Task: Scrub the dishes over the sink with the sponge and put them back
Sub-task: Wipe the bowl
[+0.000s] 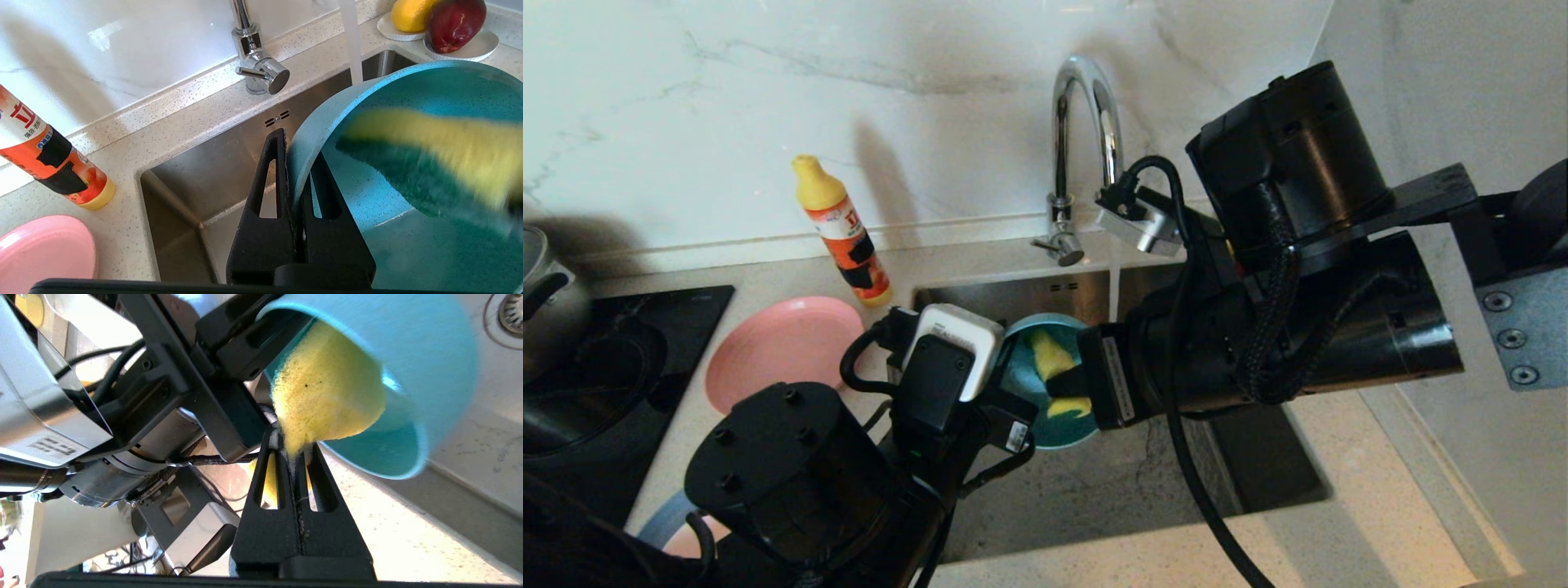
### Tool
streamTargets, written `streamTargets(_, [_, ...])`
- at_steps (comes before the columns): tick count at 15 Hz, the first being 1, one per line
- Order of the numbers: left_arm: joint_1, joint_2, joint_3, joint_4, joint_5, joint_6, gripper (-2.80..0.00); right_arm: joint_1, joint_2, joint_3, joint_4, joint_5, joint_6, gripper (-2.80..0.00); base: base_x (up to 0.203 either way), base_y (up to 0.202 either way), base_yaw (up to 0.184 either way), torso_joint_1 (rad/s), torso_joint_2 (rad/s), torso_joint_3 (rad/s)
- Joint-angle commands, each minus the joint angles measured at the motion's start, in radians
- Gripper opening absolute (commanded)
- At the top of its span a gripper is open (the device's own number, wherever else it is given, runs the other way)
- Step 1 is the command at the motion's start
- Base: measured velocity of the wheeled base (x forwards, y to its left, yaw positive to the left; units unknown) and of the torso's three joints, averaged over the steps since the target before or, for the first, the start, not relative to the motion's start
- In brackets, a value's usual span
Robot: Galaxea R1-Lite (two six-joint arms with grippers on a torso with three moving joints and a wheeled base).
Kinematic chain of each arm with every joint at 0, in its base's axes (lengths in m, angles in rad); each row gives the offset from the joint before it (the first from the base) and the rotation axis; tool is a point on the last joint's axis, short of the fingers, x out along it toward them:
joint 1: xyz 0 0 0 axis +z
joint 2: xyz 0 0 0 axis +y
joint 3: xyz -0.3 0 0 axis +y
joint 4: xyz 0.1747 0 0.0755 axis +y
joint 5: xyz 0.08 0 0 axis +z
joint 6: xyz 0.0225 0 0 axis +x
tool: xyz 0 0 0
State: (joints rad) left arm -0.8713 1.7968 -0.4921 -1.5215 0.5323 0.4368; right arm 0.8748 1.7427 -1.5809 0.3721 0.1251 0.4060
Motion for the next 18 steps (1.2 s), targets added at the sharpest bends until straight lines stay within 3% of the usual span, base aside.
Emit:
streamTargets(1, [0.0, 0.001, -0.003, -0.009, 0.003, 0.003, -2.8, 0.012, 0.028, 0.001, 0.002, 0.001, 0.002, -2.8, 0.0, 0.0, 0.0, 0.0, 0.0, 0.0])
streamTargets(5, [0.0, -0.001, 0.003, -0.009, 0.003, 0.002, -2.8, 0.001, 0.054, -0.001, -0.001, -0.001, 0.002, -2.8, 0.0, 0.0, 0.0, 0.0, 0.0, 0.0])
streamTargets(9, [0.0, -0.007, 0.007, -0.009, 0.005, -0.001, -2.8, -0.074, 0.061, -0.013, 0.003, 0.001, -0.022, -2.8, 0.0, 0.0, 0.0, 0.0, 0.0, 0.0])
streamTargets(18, [0.0, -0.008, 0.037, -0.009, 0.005, -0.004, -2.8, -0.058, 0.011, -0.056, 0.014, -0.001, -0.022, -2.8, 0.0, 0.0, 0.0, 0.0, 0.0, 0.0])
